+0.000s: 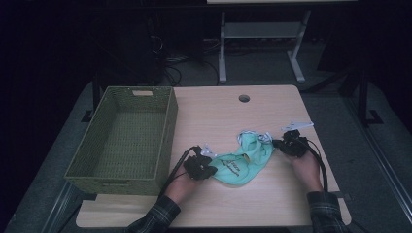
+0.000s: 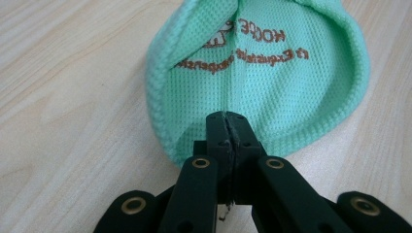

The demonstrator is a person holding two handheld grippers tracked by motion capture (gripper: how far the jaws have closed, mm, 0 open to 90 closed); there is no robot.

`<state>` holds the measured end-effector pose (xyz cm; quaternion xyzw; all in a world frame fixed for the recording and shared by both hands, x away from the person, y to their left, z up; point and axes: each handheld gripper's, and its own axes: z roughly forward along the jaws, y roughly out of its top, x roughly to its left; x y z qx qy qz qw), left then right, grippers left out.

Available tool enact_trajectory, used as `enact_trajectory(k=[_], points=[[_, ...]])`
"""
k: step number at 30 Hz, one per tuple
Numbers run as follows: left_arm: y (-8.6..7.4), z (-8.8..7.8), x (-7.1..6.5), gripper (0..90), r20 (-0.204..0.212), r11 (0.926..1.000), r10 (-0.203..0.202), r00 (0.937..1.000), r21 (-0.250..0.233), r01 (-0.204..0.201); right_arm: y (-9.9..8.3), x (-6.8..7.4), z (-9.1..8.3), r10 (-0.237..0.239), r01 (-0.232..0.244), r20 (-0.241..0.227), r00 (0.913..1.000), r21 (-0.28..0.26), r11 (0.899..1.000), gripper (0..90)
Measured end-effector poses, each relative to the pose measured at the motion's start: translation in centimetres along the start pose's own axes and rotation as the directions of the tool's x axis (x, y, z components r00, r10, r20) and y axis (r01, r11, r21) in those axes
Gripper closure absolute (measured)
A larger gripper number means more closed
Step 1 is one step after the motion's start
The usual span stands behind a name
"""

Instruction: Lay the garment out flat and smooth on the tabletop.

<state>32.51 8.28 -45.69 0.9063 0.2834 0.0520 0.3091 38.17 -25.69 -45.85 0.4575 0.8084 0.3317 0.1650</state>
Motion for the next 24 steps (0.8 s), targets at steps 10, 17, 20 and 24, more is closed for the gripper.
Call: enact_trajectory(k=[10, 17, 20, 24], points=[[0.0, 0.0, 0.0, 88.0, 0.004, 1.0, -0.004, 1.0, 0.002, 0.004, 0.1, 0.6, -0.3, -0.009, 0.009, -0.041, 0.9991, -0.009, 1.0, 77.7], [0.3, 0.0, -0.1, 84.4, 0.005, 1.0, 0.001, 1.0, 0.0, -0.001, 0.0, 1.3, -1.5, -0.002, 0.0, -0.052, 0.9987, -0.042, 0.999, 79.0], [0.4, -0.2, -0.3, 84.0, 0.003, 0.9998, 0.006, 1.0, -0.018, -0.006, -0.3, 1.5, -2.1, -0.003, -0.001, -0.068, 0.9977, -0.049, 0.999, 85.3], [0.9, -1.1, -0.2, 84.7, -0.008, 0.9985, 0.002, 1.0, -0.055, -0.002, -0.7, 2.1, -3.1, 0.007, -0.013, -0.105, 0.9944, -0.057, 0.998, 89.4]])
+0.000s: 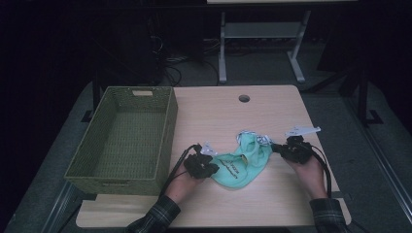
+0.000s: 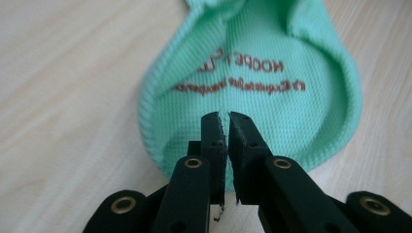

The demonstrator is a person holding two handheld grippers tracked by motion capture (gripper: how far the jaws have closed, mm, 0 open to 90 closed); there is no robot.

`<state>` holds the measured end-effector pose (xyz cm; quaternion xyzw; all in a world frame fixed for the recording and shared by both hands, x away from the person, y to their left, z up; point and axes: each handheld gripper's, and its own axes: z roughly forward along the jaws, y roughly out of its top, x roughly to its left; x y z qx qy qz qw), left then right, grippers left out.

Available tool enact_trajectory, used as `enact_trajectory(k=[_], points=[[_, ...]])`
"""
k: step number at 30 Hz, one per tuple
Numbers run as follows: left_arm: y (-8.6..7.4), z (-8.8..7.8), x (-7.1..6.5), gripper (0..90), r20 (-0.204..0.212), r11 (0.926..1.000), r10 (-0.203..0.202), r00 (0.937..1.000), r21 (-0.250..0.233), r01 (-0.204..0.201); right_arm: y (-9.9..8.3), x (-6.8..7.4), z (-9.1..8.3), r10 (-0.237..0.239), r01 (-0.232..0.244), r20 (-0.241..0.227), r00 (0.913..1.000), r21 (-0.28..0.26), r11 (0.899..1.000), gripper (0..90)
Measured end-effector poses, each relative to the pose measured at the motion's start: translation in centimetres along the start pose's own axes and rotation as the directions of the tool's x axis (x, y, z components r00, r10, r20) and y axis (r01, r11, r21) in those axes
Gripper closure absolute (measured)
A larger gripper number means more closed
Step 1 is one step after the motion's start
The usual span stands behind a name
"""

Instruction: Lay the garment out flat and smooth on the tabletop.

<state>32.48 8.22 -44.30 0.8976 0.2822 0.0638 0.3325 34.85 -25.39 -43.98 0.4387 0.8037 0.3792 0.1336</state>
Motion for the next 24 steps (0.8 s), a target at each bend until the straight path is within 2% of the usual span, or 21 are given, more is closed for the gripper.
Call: enact_trajectory(k=[4, 9, 13, 18, 21, 24], points=[[0.6, -0.8, 0.4, 89.3, -0.008, 0.9996, 0.001, 1.0, -0.03, -0.001, -0.3, 0.9, -0.7, -0.022, 0.021, -0.033, 0.9992, -0.023, 1.0, 89.5], [1.6, -1.1, 1.1, 89.4, -0.035, 0.9984, -0.015, 0.9993, -0.055, 0.013, -1.1, 2.5, -0.9, -0.048, 0.047, -0.072, 0.9962, -0.016, 0.999, 89.5], [2.2, -1.0, 1.8, 89.4, -0.053, 0.9979, -0.025, 0.9983, -0.061, 0.021, -1.7, 3.7, -0.6, -0.078, 0.078, -0.08, 0.9937, -0.003, 0.997, 89.5], [3.3, 0.0, 2.7, 89.4, -0.059, 0.9977, -0.026, 0.998, -0.064, 0.022, -2.3, 4.7, -0.4, -0.076, 0.077, -0.11, 0.9911, 0.003, 0.997, 89.5], [3.9, 0.9, 2.8, 89.4, -0.041, 0.9983, -0.022, 0.9989, -0.054, 0.02, -2.5, 5.3, 0.0, -0.087, 0.089, -0.128, 0.988, 0.007, 0.996, 89.5], [4.1, 2.2, 2.3, 89.3, -0.013, 0.9994, 0.009, 0.9999, -0.032, -0.01, -2.6, 6.0, 0.5, -0.098, 0.102, -0.144, 0.9847, 0.021, 0.995, 89.5]])
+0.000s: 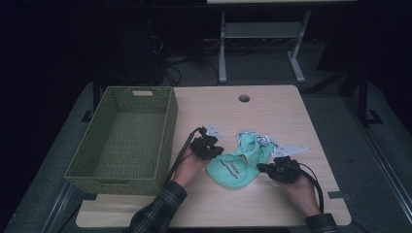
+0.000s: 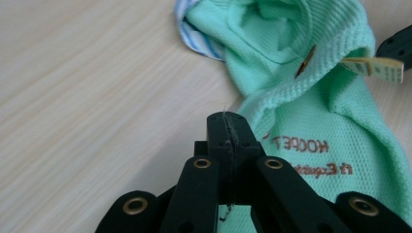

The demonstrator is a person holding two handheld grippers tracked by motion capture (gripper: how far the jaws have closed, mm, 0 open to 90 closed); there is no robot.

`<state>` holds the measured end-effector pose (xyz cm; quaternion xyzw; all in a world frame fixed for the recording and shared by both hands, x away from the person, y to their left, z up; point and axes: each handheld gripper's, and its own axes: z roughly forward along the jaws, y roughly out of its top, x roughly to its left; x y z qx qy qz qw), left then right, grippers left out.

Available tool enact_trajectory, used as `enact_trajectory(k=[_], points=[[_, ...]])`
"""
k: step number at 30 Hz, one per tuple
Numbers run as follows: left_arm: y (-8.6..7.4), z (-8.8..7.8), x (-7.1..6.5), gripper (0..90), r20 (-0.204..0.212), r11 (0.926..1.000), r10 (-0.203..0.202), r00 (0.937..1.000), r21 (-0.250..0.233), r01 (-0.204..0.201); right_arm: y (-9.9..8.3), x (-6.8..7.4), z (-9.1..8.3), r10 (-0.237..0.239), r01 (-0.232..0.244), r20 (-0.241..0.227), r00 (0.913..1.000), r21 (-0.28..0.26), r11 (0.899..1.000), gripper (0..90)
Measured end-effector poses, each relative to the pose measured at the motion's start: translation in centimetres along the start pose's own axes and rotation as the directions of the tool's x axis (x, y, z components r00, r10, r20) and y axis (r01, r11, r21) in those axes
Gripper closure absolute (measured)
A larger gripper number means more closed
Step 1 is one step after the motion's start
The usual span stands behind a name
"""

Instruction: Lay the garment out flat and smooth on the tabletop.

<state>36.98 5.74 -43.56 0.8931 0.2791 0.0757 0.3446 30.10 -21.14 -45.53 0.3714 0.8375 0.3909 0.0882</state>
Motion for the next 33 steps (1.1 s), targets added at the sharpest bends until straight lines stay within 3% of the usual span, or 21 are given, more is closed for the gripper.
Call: enact_trajectory(k=[6, 12, 19, 26, 31, 33], points=[[-0.1, 1.5, -1.6, 88.4, 0.034, 0.9973, 0.057, 0.9978, 0.044, -0.058, 0.0, 0.8, 1.2, -0.028, 0.029, -0.017, 0.9995, 0.036, 0.999, 89.5], [-0.4, 2.3, -2.7, 87.3, 0.061, 0.9936, 0.083, 0.9947, 0.072, -0.087, -0.2, 1.0, 1.6, -0.046, 0.046, -0.006, 0.9989, 0.075, 0.996, 89.5], [1.3, 1.0, -2.1, 84.4, 0.051, 0.9972, 0.072, 0.9961, 0.014, -0.073, -0.2, 1.0, 1.8, -0.054, 0.054, 0.0, 0.9985, 0.08, 0.995, 89.5], [3.9, 1.5, -0.8, 79.8, 0.047, 0.9972, 0.073, 0.9963, -0.021, -0.072, -0.2, 1.1, 1.8, -0.061, 0.06, 0.004, 0.9982, 0.079, 0.995, 89.5], [4.7, 3.4, -1.0, 78.6, 0.073, 0.9979, 0.064, 0.9952, 0.005, -0.065, -0.2, 1.1, 1.7, -0.071, 0.071, 0.004, 0.9975, 0.079, 0.994, 89.5], [4.6, 4.4, -1.2, 76.7, 0.088, 0.9963, 0.073, 0.9935, 0.039, -0.077, -0.2, 1.1, 1.8, -0.072, 0.072, 0.007, 0.9974, 0.079, 0.994, 89.5]])
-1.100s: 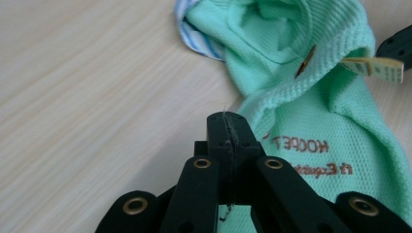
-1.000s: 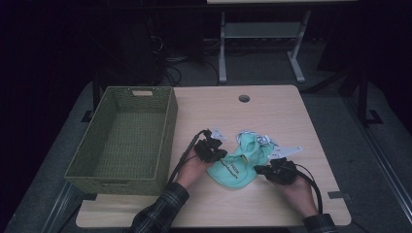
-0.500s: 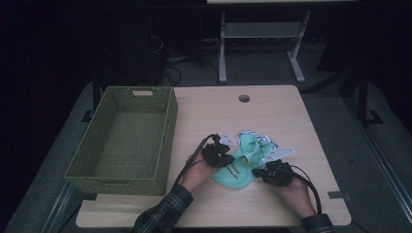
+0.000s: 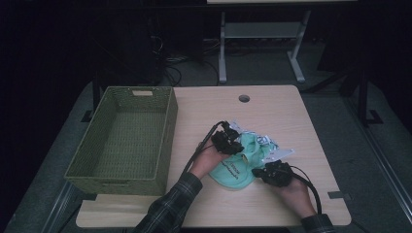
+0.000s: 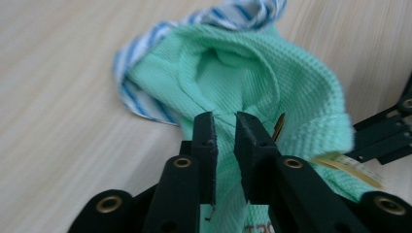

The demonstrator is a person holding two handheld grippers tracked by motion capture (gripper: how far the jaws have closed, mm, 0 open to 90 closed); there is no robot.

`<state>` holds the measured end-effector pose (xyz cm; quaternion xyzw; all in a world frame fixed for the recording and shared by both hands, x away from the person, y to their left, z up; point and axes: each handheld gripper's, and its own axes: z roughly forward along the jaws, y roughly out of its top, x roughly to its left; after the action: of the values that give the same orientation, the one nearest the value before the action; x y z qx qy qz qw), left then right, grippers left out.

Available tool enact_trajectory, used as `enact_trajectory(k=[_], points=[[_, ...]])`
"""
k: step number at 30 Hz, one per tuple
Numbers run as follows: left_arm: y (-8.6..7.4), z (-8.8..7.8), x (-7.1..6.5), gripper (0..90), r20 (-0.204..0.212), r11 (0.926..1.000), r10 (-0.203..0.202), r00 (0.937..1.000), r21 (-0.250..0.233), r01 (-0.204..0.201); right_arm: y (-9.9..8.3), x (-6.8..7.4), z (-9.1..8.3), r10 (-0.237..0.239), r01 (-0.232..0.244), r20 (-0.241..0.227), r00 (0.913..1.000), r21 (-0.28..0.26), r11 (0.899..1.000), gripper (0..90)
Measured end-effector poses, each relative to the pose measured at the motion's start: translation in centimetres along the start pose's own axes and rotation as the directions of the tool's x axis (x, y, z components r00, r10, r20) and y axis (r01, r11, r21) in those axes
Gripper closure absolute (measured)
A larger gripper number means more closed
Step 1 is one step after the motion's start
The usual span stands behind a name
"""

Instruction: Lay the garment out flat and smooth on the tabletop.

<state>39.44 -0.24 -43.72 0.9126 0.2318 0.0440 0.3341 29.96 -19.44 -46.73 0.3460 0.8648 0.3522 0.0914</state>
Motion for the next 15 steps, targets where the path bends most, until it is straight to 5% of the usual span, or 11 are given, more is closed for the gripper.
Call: enact_trajectory(k=[8, 15], points=[[-0.5, 1.7, -0.8, 62.4, 0.003, 0.9988, 0.008, 1.0, 0.049, -0.008, 0.0, 0.0, 0.0, 0.007, -0.007, -0.004, 1.0, 0.002, 1.0, 89.5], [-0.6, 2.0, -1.1, 78.8, -0.03, 0.9978, 0.03, 0.9991, 0.06, -0.028, 0.0, 0.0, 0.0, 0.004, -0.004, -0.002, 1.0, 0.002, 1.0, 89.5]])
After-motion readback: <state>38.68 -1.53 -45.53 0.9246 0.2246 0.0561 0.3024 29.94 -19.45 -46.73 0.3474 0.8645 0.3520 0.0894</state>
